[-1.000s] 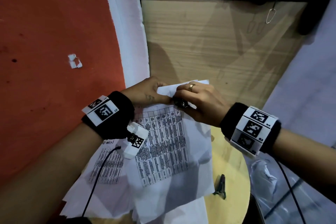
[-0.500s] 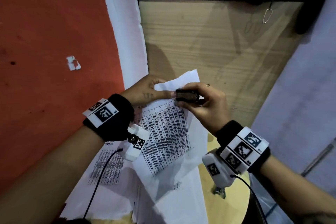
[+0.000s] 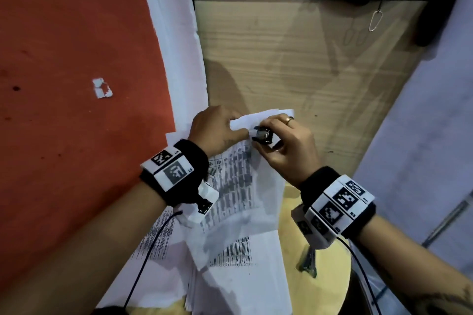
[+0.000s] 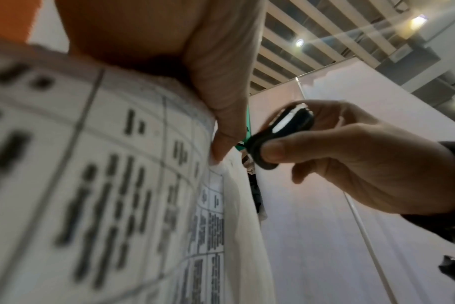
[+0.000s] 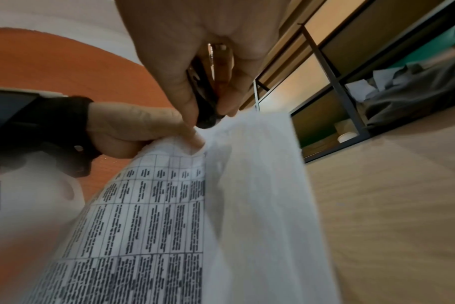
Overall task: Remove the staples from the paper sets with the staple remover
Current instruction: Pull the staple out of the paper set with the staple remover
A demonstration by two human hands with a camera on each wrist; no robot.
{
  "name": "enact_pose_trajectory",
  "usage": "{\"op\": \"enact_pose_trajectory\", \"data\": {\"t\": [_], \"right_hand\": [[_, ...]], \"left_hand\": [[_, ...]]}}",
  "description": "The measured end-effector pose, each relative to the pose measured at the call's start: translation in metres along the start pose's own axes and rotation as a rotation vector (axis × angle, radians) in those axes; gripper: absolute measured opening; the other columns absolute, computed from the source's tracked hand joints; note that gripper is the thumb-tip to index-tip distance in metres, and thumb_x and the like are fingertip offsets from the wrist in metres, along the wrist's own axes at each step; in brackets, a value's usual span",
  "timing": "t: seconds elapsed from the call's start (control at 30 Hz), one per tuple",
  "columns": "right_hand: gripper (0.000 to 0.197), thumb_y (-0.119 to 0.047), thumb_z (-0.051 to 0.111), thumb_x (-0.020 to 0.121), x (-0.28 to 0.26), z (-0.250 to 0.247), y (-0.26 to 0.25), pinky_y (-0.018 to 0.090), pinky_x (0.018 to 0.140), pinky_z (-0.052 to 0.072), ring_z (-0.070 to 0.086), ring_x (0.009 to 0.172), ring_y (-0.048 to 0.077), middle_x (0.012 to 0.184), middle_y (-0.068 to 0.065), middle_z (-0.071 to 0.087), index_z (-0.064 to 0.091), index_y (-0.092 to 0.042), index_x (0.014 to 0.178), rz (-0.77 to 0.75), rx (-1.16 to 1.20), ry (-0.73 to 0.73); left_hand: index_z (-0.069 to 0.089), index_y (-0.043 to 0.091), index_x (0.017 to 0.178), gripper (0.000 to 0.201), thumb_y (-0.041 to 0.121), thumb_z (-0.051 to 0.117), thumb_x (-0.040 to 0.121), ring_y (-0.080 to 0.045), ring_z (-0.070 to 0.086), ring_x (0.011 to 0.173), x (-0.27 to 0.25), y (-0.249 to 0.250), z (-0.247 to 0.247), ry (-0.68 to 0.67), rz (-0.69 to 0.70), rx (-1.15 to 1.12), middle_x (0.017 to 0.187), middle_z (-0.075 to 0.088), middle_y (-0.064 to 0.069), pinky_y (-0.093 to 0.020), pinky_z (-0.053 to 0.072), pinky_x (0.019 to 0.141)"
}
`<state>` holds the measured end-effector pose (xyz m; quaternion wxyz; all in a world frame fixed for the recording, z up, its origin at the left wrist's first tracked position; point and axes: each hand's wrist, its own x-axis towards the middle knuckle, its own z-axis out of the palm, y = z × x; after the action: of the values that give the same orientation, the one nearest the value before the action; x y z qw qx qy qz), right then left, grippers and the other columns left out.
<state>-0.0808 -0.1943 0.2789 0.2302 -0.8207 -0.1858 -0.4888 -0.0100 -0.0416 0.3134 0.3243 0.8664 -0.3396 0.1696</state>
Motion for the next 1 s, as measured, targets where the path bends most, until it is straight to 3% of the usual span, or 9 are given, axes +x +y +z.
{"op": "enact_pose_trajectory", "data": {"t": [0.17, 0.27, 0.37, 0.47, 0.6, 0.7, 0.77, 0.87, 1.0], "right_hand": [[0.022, -0.014, 0.069, 0.065, -0.009, 0.001, 0.012, 0.037, 0.058, 0.053, 0.064, 0.071, 0.031, 0.082, 0.009, 0.065, 0.068, -0.005, 0.086, 0.08, -0.107, -0.101], [0.031, -0.017, 0.074, 0.064, -0.014, 0.006, 0.023, 0.044, 0.068, 0.053, 0.064, 0.079, 0.033, 0.089, 0.011, 0.066, 0.069, -0.007, 0.093, 0.257, -0.101, -0.22], [0.041, -0.014, 0.079, 0.063, -0.017, 0.01, 0.027, 0.046, 0.081, 0.049, 0.061, 0.092, 0.034, 0.102, 0.011, 0.064, 0.069, -0.009, 0.103, 0.367, -0.137, -0.369], [0.04, -0.018, 0.075, 0.062, -0.014, 0.008, 0.023, 0.046, 0.082, 0.05, 0.061, 0.093, 0.032, 0.118, 0.01, 0.054, 0.067, -0.014, 0.101, 0.361, -0.085, -0.429], [0.04, -0.017, 0.082, 0.056, 0.006, 0.001, 0.011, 0.039, 0.088, 0.049, 0.059, 0.105, 0.021, 0.14, 0.011, 0.039, 0.068, -0.016, 0.094, 0.359, 0.013, -0.552], [0.041, -0.014, 0.086, 0.053, 0.022, -0.001, 0.002, 0.033, 0.08, 0.049, 0.06, 0.09, 0.022, 0.113, 0.01, 0.06, 0.07, -0.01, 0.092, 0.367, -0.02, -0.639], [0.042, -0.014, 0.086, 0.053, 0.027, -0.003, 0.0, 0.033, 0.073, 0.047, 0.06, 0.083, 0.024, 0.092, 0.009, 0.064, 0.071, -0.01, 0.092, 0.395, -0.028, -0.628], [0.042, -0.015, 0.087, 0.052, 0.029, -0.008, 0.001, 0.033, 0.072, 0.049, 0.061, 0.08, 0.023, 0.086, 0.008, 0.066, 0.072, -0.01, 0.091, 0.441, -0.021, -0.613], [0.039, -0.015, 0.087, 0.052, 0.03, -0.013, -0.001, 0.04, 0.073, 0.052, 0.063, 0.078, 0.024, 0.083, 0.008, 0.068, 0.073, -0.011, 0.089, 0.466, 0.024, -0.654]], "left_hand": [[0.072, 0.015, 0.087, 0.018, 0.032, 0.069, 0.082, -0.029, 0.062, 0.088, 0.004, -0.008, -0.005, -0.123, -0.054, 0.086, 0.078, 0.065, -0.004, -0.028, 0.036, 0.066], [0.072, 0.019, 0.089, 0.031, 0.045, 0.073, 0.073, -0.024, 0.064, 0.09, 0.008, -0.017, -0.006, -0.257, -0.08, 0.034, 0.083, 0.069, -0.001, -0.031, 0.044, 0.077], [0.073, 0.022, 0.097, 0.049, 0.057, 0.067, 0.063, -0.02, 0.065, 0.094, 0.008, -0.027, -0.004, -0.333, -0.098, -0.021, 0.092, 0.073, 0.001, -0.035, 0.049, 0.088], [0.069, 0.031, 0.081, 0.015, 0.045, 0.069, 0.081, -0.02, 0.065, 0.091, 0.008, -0.034, -0.004, -0.398, -0.11, -0.073, 0.08, 0.067, 0.01, -0.034, 0.047, 0.087], [0.063, 0.043, 0.062, 0.022, 0.038, 0.069, 0.083, -0.005, 0.059, 0.071, 0.007, -0.031, -0.005, -0.448, -0.083, -0.157, 0.063, 0.063, 0.021, -0.027, 0.043, 0.074], [0.065, 0.045, 0.059, 0.026, 0.033, 0.072, 0.08, 0.008, 0.053, 0.059, 0.007, -0.029, -0.007, -0.456, -0.052, -0.202, 0.055, 0.061, 0.024, -0.023, 0.039, 0.066], [0.067, 0.039, 0.061, 0.021, 0.027, 0.077, 0.076, 0.007, 0.054, 0.058, 0.006, -0.034, -0.008, -0.45, -0.047, -0.224, 0.058, 0.064, 0.02, -0.022, 0.041, 0.065], [0.068, 0.032, 0.059, 0.022, 0.02, 0.083, 0.069, -0.005, 0.059, 0.056, 0.004, -0.042, -0.014, -0.483, -0.069, -0.201, 0.06, 0.067, 0.006, -0.021, 0.043, 0.059], [0.067, 0.036, 0.054, 0.029, 0.017, 0.083, 0.069, 0.002, 0.054, 0.047, 0.001, -0.043, -0.021, -0.514, -0.07, -0.15, 0.05, 0.061, 0.016, -0.018, 0.039, 0.051]]}}
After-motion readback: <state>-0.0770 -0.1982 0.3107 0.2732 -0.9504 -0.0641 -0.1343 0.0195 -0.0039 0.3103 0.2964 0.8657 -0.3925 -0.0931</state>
